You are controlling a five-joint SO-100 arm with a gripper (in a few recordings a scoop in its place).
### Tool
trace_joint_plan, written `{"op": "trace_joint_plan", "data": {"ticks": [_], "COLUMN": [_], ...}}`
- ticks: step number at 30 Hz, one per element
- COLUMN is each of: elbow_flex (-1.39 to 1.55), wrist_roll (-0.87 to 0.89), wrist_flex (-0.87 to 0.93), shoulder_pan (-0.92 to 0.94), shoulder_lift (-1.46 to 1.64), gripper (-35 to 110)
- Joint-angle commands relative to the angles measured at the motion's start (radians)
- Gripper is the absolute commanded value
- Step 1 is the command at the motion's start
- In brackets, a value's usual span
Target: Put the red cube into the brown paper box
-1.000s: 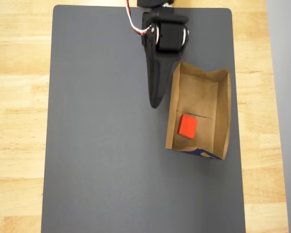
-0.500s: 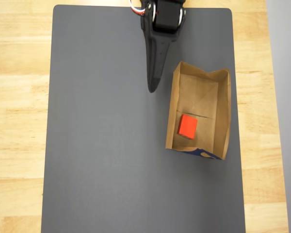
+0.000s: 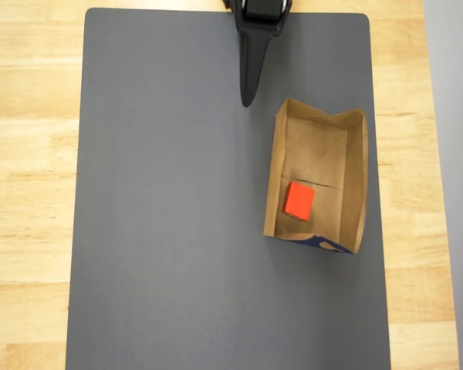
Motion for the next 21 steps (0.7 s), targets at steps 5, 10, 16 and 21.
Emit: {"op": "trace_joint_plan", "data": {"ticks": [5,10,16,21], "elbow_flex": [-0.002,-0.002,-0.002,-0.002], "wrist_roll": [0.005,0.009,0.009,0.009], "wrist_flex": [0.006,0.006,0.006,0.006], "shoulder_pan": [0.0,0.005,0.005,0.005], "shoulder_lift": [-0.003,-0.003,-0.003,-0.003], "gripper": [0,0,0,0]}}
